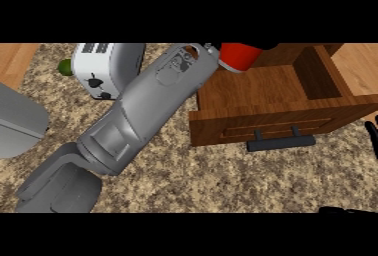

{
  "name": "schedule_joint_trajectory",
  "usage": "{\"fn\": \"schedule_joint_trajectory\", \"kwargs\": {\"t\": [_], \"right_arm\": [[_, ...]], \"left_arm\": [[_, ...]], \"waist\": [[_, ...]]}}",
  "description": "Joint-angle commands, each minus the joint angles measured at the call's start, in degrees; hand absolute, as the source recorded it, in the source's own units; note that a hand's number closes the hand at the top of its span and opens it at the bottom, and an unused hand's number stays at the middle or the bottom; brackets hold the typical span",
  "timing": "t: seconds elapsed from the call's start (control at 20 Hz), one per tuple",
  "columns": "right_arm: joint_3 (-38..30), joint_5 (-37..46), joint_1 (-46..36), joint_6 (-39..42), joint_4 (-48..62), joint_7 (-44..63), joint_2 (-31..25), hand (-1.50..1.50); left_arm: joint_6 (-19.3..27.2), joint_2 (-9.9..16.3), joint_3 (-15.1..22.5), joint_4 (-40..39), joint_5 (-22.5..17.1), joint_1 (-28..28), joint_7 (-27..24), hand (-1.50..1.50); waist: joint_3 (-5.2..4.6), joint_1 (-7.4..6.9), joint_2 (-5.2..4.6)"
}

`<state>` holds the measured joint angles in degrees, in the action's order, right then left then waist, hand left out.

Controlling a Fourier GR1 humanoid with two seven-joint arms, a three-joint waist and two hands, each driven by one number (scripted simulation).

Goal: Pick up the can, place it into the drawer and close the drawer

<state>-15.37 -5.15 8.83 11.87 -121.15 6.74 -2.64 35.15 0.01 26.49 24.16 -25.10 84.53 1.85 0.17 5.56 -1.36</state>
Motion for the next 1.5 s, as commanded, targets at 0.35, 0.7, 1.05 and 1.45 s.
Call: {"fn": "schedule_joint_trajectory", "kwargs": {"t": [0.35,0.7,1.05,1.45], "right_arm": [[-0.09,-0.61,-1.16,0.31,-0.1,1.14,-0.87,-1.5],[2.66,1.93,-2.67,-0.55,0.1,0.27,0.49,-1.5],[1.47,0.74,-3.73,-0.83,-0.03,2.18,-0.46,-1.5],[0.99,10.23,-3.4,-0.78,-3.51,-3.18,-4.66,-1.5]], "left_arm": [[2.46,-0.01,7.05,-2.46,-2.11,-2.09,-3.61,1.5],[6.38,-0.01,8.92,-3.61,-3.74,-3.04,-4.38,-1.5],[8.78,-0.01,9.12,-4.52,-5.93,-1.8,-5.28,-1.5],[10.17,-0.01,8.11,-1.29,-10.69,-4.58,-7.2,-1.5]], "waist": [[0.01,1.42,-0.23],[0.01,1.69,-0.49],[-0.02,2.1,-0.64],[-0.1,1.16,-0.29]]}}
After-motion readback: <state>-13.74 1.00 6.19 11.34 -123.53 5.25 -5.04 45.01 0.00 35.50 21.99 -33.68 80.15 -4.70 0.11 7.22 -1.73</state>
